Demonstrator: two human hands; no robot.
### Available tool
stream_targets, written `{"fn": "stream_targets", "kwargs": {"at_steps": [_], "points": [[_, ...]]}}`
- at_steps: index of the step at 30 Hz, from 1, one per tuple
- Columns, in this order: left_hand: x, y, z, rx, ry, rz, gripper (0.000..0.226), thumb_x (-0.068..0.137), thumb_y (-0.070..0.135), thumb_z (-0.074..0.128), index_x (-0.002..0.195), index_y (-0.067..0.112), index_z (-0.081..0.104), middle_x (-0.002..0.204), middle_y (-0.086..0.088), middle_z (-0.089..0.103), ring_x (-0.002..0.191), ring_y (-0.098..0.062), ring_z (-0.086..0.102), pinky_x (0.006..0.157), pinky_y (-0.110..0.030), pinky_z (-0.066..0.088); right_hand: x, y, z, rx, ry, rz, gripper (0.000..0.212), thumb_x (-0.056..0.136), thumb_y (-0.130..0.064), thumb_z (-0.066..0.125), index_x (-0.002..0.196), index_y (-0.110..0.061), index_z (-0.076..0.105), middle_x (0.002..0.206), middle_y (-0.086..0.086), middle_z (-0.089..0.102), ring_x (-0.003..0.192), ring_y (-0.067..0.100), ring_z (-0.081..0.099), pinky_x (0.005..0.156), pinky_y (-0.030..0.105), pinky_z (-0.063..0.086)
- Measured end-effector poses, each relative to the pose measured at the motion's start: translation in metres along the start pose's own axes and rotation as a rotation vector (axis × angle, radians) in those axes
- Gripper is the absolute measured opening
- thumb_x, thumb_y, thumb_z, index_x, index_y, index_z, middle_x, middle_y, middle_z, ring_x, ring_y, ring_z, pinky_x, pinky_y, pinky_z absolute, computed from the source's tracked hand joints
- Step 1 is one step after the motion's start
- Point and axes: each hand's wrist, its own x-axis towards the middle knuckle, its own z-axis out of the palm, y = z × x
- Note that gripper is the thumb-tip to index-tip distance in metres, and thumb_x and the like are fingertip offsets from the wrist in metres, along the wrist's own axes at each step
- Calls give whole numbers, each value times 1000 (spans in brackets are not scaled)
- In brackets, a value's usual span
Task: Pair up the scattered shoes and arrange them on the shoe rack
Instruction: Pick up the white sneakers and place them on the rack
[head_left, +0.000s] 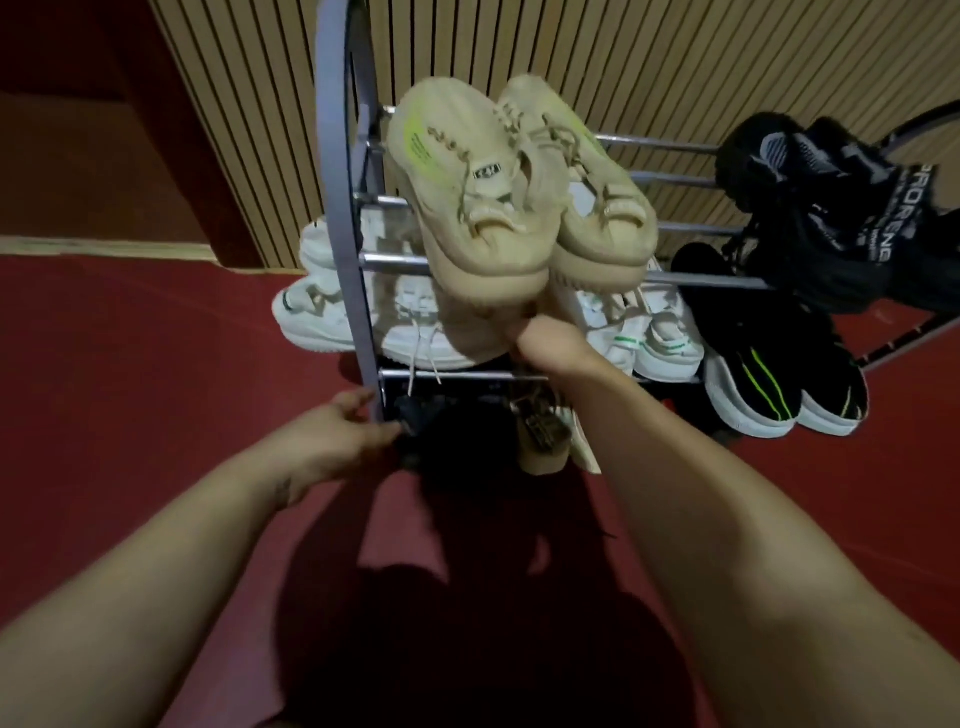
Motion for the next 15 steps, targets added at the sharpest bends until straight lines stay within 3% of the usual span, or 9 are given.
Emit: {"fn": "stream_targets", "kwargs": {"at_steps": [2, 4, 7, 10, 13, 15], "points": [[-9, 0, 5, -12, 38, 16, 64, 90, 12, 61, 146, 19, 31, 90, 3, 58, 80, -19, 62, 68, -24, 51, -7, 4, -1, 44, -9, 6, 46, 87, -3, 51, 132, -8, 51, 128, 12, 55, 98, 18, 51, 78, 27, 48], [-18, 0, 12, 8, 52, 16, 65, 90, 14, 61, 146, 22, 30, 99, 3, 60, 93, -22, 61, 86, -36, 47, -13, 11, 0, 102, -38, -13, 50, 82, 4, 50, 131, -7, 52, 125, 13, 56, 102, 28, 59, 89, 40, 53], [-17, 6, 27, 32, 102, 20, 65, 90, 13, 61, 147, 22, 30, 115, -9, 62, 97, -24, 61, 90, -39, 47, -19, 19, 1, 249, -109, 33, 39, 89, -2, 50, 127, -3, 53, 117, 14, 60, 90, 26, 62, 90, 44, 54], [-7, 18, 48, -64, 87, 3, 57, 91, 16, 59, 143, 23, 36, 112, -7, 63, 100, -26, 62, 92, -40, 47, -19, 31, 4, 340, -87, 25, 38, 90, -3, 51, 128, -5, 55, 110, 9, 58, 100, 30, 63, 91, 42, 54], [-2, 25, 65, -247, -58, -93, 17, 95, 24, 53, 111, 21, 57, 109, -2, 62, 95, -20, 62, 89, -35, 46, -22, 32, 7, 338, -11, -65, 40, 84, -4, 51, 122, -12, 60, 117, 13, 64, 110, 36, 60, 94, 47, 51], [3, 23, 68, -386, -122, -126, 16, 95, 30, 48, 98, 19, 59, 107, -3, 61, 98, -20, 61, 92, -35, 45, -1, 44, 18, 377, 21, -108, 44, 76, -7, 49, 115, -19, 64, 116, 12, 67, 109, 37, 60, 92, 49, 52]]}}
